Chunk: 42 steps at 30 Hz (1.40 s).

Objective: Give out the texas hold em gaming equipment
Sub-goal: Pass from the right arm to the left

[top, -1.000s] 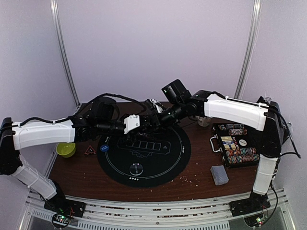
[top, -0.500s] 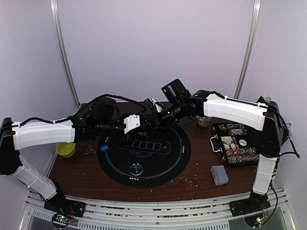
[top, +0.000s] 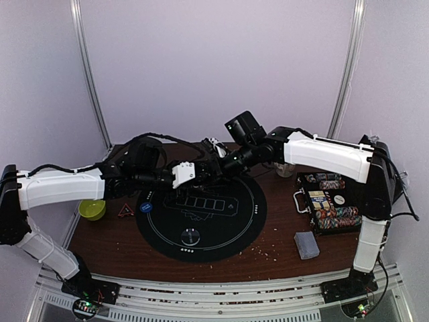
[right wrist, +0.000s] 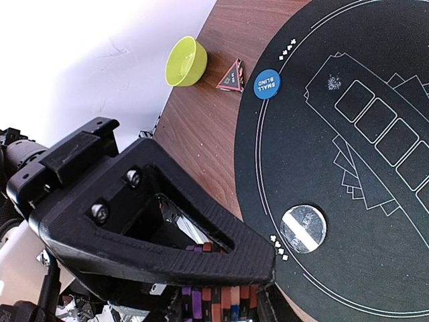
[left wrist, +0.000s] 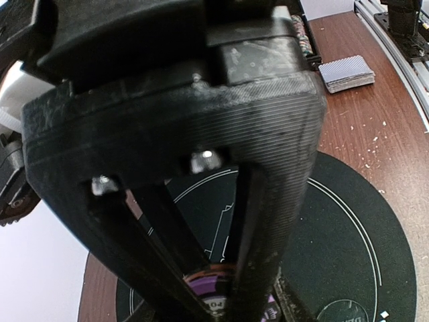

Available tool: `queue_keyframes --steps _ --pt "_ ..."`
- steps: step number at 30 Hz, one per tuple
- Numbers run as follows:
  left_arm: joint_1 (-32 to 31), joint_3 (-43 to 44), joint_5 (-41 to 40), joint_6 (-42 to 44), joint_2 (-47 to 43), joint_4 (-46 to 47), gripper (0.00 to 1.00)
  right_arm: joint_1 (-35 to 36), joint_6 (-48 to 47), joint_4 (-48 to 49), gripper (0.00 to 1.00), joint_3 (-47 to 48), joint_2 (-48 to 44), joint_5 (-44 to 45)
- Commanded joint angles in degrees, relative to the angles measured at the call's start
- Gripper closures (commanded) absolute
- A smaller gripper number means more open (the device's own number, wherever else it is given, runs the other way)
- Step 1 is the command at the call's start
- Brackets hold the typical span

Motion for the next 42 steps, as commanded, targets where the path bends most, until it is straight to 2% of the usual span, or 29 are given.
queue_keyframes --steps 1,5,10,13,18,24,29,34,37,42 --pt "0.1 0.3 1.2 -1.5 -0.8 0.9 1.0 -0.5 0.3 2.3 1.0 0.3 0.6 -0.3" --pt "0.1 0.2 0.5 -4.8 -0.7 0.8 1.0 -0.5 0.0 2.3 0.98 0.3 1.8 0.9" --pt "0.0 0.2 -0.9 -6.9 0.1 -0.7 1.0 -0.5 -0.2 3.2 0.71 0.5 3.4 0.5" --pt "0.1 0.4 -1.2 -7.2 0.7 -2.1 1.0 -0.5 -0.2 3.7 0.62 0.9 3.7 0.0" --pt "0.2 0.2 -1.9 -7.9 1.0 -3.4 1.0 -0.6 -1.5 2.4 0.48 1.4 4.0 1.9" --pt "0.5 -1.9 -3.1 -9.9 0.2 -2.3 1.0 -0.6 -2.6 1.6 0.39 2.3 4.0 2.9" --pt "1.0 -4.5 -5.9 -16.5 -0.4 -2.0 1.0 -2.0 -3.7 0.3 0.27 2.3 2.1 7.6" --pt "1.1 -9.8 -11.6 -26.1 -2.3 0.5 1.0 -5.0 -3.4 2.6 0.27 0.0 -0.8 9.9" --pt "1.0 -13.2 -19.4 -35.1 -3.5 1.8 1.0 -6.1 -5.5 0.9 0.27 -0.3 -2.0 11.0" --pt "1.5 -17.6 -33.2 -48.5 -5.3 -1.2 1.0 -7.5 -9.2 -1.9 0.27 -1.8 -4.2 12.1"
